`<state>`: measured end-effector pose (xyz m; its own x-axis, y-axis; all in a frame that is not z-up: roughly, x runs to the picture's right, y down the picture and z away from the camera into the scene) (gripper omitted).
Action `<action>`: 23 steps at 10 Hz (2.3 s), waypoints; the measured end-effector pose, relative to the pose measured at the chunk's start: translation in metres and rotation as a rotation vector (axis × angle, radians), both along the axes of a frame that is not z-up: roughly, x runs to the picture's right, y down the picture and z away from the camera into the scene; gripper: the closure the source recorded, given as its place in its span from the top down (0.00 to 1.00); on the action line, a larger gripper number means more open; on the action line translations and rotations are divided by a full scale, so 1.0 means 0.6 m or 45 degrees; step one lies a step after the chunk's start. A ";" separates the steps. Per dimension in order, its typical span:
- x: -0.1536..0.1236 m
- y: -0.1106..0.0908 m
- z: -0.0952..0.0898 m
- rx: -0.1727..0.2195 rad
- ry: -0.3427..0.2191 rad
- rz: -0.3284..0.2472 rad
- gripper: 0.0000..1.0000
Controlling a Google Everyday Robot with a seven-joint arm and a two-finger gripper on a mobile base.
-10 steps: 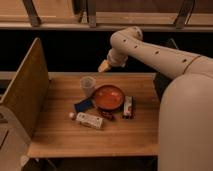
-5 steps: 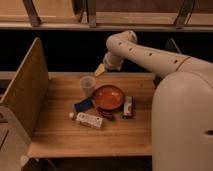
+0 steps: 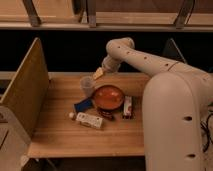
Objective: Pick up the ceramic cup
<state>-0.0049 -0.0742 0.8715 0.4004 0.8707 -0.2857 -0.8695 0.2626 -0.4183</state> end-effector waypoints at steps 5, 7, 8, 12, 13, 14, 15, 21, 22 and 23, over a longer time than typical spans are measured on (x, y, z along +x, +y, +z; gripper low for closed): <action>-0.009 0.004 0.008 -0.013 -0.001 -0.020 0.80; -0.035 0.010 0.007 -0.008 -0.034 -0.110 0.80; -0.061 0.014 0.008 -0.006 -0.067 -0.154 0.80; -0.115 0.026 0.028 -0.019 -0.144 -0.223 0.80; -0.116 0.028 0.039 -0.028 -0.145 -0.219 0.80; -0.114 0.029 0.045 -0.033 -0.142 -0.214 0.80; -0.107 0.031 0.056 -0.042 -0.132 -0.201 0.80; -0.116 0.035 0.116 -0.069 -0.148 -0.143 0.80; -0.122 0.036 0.122 -0.073 -0.159 -0.140 0.80; -0.130 0.035 0.129 -0.072 -0.175 -0.141 0.74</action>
<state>-0.0826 -0.0531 0.9488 0.5314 0.8032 -0.2691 -0.7702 0.3259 -0.5482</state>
